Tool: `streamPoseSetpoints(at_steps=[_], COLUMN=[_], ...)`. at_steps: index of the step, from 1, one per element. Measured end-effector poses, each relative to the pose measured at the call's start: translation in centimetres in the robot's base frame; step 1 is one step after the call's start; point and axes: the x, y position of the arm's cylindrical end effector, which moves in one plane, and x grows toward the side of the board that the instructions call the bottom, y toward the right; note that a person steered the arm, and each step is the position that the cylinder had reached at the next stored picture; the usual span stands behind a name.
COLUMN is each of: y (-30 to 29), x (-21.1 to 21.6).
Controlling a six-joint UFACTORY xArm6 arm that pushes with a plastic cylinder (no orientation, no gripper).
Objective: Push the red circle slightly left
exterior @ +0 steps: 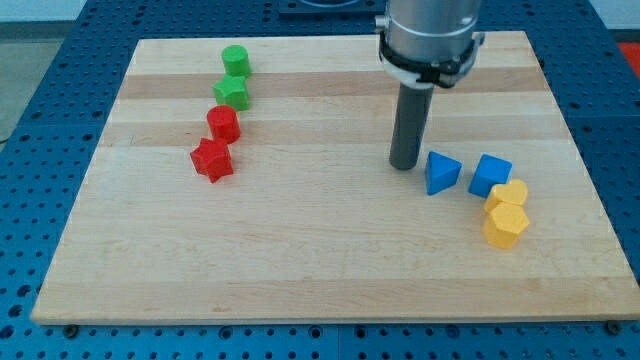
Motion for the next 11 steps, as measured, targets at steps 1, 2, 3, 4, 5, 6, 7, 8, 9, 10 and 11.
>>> streamPoseSetpoints(at_steps=[1, 2, 3, 4, 5, 6, 7, 8, 9, 10, 11], y=[-0.2, -0.2, -1.4, -1.8, -1.8, -1.8, -1.8, -1.8, -1.8, -1.8, -1.8], x=[-3.9, -6.7, -9.5, -12.3, -13.8, -14.5, -15.3, -15.4, -14.0, -11.6, -10.9])
